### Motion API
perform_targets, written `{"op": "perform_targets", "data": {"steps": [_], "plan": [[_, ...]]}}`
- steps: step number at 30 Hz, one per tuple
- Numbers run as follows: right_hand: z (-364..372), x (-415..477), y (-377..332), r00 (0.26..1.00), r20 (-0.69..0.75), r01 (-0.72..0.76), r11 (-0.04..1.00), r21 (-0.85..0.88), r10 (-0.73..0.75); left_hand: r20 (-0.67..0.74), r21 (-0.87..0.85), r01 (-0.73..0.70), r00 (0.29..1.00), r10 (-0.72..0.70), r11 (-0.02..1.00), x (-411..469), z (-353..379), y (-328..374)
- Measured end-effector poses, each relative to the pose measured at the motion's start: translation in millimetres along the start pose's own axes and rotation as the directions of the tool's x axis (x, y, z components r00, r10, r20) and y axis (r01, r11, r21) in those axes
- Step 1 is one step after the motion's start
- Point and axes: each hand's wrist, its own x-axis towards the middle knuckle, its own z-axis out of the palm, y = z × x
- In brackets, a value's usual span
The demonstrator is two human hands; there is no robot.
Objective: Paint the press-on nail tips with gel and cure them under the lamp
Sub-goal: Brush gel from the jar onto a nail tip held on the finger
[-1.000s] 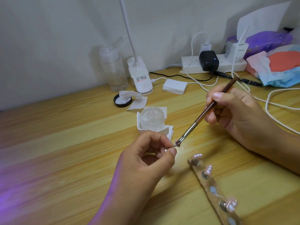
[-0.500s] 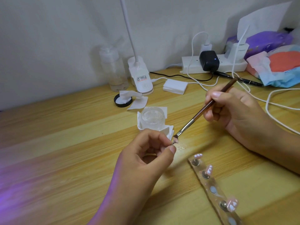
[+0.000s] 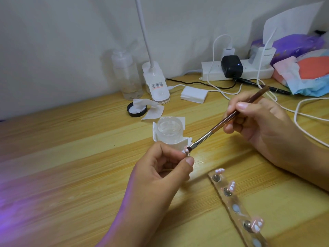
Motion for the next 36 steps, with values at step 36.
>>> {"op": "perform_targets", "data": {"steps": [36], "plan": [[2.0, -0.9, -4.2, 0.997, -0.070, -0.024, 0.999, 0.023, 0.026, 0.024, 0.078, -0.032, 0.999, 0.030, 0.996, -0.2, -0.9, -1.1]]}}
